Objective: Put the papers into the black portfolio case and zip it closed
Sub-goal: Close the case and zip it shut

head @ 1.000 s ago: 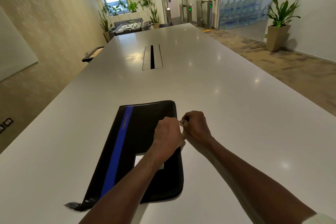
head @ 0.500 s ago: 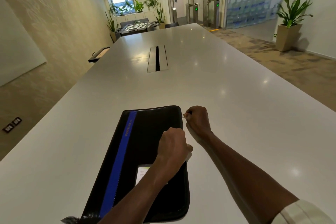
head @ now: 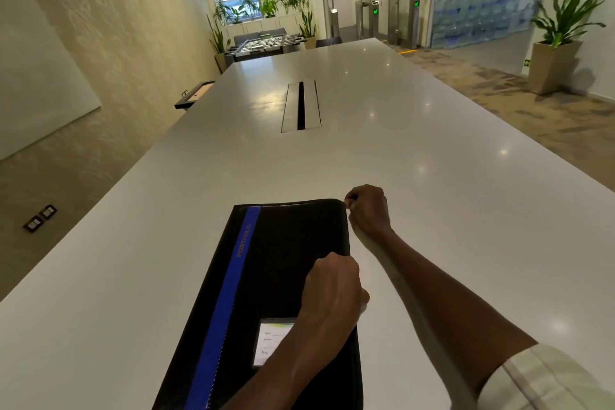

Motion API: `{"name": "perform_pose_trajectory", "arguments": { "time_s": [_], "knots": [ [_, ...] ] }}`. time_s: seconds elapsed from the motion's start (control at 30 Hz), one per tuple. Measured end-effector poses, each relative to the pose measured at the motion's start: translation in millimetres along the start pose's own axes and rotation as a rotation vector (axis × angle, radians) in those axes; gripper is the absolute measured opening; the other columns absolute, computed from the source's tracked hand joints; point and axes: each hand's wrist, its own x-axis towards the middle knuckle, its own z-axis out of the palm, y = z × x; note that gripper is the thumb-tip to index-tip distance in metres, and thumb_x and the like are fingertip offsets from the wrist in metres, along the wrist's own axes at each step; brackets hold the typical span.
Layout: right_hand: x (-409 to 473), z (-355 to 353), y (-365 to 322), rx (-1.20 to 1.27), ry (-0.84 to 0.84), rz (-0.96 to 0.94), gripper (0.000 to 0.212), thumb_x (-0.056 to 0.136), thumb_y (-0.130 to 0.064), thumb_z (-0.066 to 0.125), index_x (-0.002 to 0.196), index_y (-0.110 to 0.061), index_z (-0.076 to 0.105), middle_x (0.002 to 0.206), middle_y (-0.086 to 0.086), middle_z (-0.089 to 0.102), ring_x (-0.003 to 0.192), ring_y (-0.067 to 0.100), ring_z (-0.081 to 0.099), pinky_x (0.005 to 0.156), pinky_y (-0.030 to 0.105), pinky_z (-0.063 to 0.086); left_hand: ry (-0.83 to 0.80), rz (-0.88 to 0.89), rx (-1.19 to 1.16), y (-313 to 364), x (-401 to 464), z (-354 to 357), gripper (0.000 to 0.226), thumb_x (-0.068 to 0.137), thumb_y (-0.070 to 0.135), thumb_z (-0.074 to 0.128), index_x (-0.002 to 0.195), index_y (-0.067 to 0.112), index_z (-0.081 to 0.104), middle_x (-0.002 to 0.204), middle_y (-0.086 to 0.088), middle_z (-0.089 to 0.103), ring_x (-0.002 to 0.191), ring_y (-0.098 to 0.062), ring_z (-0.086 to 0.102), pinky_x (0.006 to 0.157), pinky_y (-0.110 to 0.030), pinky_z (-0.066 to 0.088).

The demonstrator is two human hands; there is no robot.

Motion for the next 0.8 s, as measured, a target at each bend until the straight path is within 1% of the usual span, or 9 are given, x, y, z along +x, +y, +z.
{"name": "perform_pose_trajectory", "arguments": {
  "time_s": [0.07, 0.17, 0.3, 0.4, 0.47, 0.5, 0.6, 0.67, 0.8],
  "knots": [
    [5, 1, 0, -0.013, -0.016, 0.006, 0.021, 0.074, -0.002, 0.057, 0.068, -0.014, 0.073, 0.073, 0.000, 0.071, 0.070, 0.017, 0.065, 0.064, 0.027, 0.051, -0.024, 0.031, 0.067, 2, 2, 0, 0.020, 0.084, 0.023, 0.069, 0.075, 0.009, 0.058, 0.061, -0.001, 0.043, 0.054, -0.012, 0.046, 0.062, -0.023, 0.041],
    [17, -1, 2, -0.027, -0.118, -0.007, 0.019, 0.073, 0.000, 0.060, 0.071, -0.012, 0.075, 0.078, 0.003, 0.073, 0.076, 0.020, 0.067, 0.066, 0.025, 0.046, 0.013, 0.118, 0.138, 2, 1, 1, 0.015, 0.083, 0.019, 0.068, 0.091, 0.007, 0.068, 0.074, -0.008, 0.057, 0.078, -0.020, 0.064, 0.064, -0.026, 0.044],
    [30, -8, 3, -0.062, -0.240, -0.011, 0.013, 0.078, -0.007, 0.067, 0.079, -0.013, 0.077, 0.088, 0.003, 0.075, 0.085, 0.020, 0.066, 0.069, 0.024, 0.041, 0.164, 0.194, 0.125, -5, 1, -3, 0.017, 0.086, 0.026, 0.066, 0.078, 0.012, 0.062, 0.066, -0.002, 0.050, 0.062, -0.015, 0.056, 0.058, -0.024, 0.042],
    [36, -10, 1, -0.093, -0.292, -0.028, 0.011, 0.079, -0.010, 0.068, 0.082, -0.015, 0.078, 0.090, 0.003, 0.076, 0.088, 0.020, 0.067, 0.070, 0.025, 0.040, 0.307, 0.210, -0.021, -13, 22, -17, 0.020, 0.087, 0.035, 0.065, 0.079, 0.017, 0.063, 0.066, 0.003, 0.054, 0.055, -0.008, 0.049, 0.055, -0.021, 0.038],
    [38, -10, 0, -0.085, -0.305, -0.023, 0.012, 0.079, -0.010, 0.068, 0.081, -0.016, 0.077, 0.090, 0.002, 0.076, 0.089, 0.019, 0.067, 0.070, 0.025, 0.041, 0.355, 0.225, -0.116, -18, 46, -31, 0.018, 0.090, 0.031, 0.060, 0.084, 0.016, 0.068, 0.075, 0.002, 0.065, 0.061, -0.011, 0.056, 0.059, -0.022, 0.042],
    [39, -10, -1, -0.083, -0.309, -0.021, 0.012, 0.079, -0.010, 0.068, 0.081, -0.017, 0.077, 0.089, 0.002, 0.076, 0.089, 0.019, 0.066, 0.070, 0.026, 0.043, 0.362, 0.229, -0.140, -20, 61, -37, 0.019, 0.091, 0.027, 0.056, 0.089, 0.014, 0.070, 0.083, -0.001, 0.070, 0.069, -0.015, 0.061, 0.065, -0.025, 0.046],
    [41, -10, -1, -0.082, -0.319, -0.022, 0.012, 0.078, -0.010, 0.067, 0.079, -0.019, 0.076, 0.088, 0.000, 0.075, 0.090, 0.018, 0.066, 0.071, 0.028, 0.046, 0.313, 0.213, -0.239, -23, 106, -47, 0.026, 0.091, 0.018, 0.049, 0.099, 0.008, 0.072, 0.099, -0.010, 0.072, 0.091, -0.025, 0.066, 0.081, -0.033, 0.049],
    [42, -10, -1, -0.088, -0.321, -0.024, 0.014, 0.079, -0.010, 0.067, 0.079, -0.021, 0.076, 0.089, 0.000, 0.075, 0.090, 0.016, 0.065, 0.074, 0.030, 0.049, 0.243, 0.180, -0.296, -23, 132, -48, 0.028, 0.091, 0.018, 0.052, 0.109, 0.008, 0.070, 0.112, -0.012, 0.069, 0.104, -0.028, 0.063, 0.087, -0.031, 0.047],
    [44, -10, -2, -0.066, -0.318, 0.008, 0.019, 0.080, -0.009, 0.065, 0.079, -0.024, 0.076, 0.085, -0.005, 0.076, 0.086, 0.011, 0.065, 0.066, 0.025, 0.045, 0.109, 0.138, -0.314, -18, 167, -40, 0.027, 0.092, 0.021, 0.053, 0.109, 0.008, 0.070, 0.114, -0.015, 0.066, 0.103, -0.030, 0.062, 0.082, -0.031, 0.046]
  ]
}}
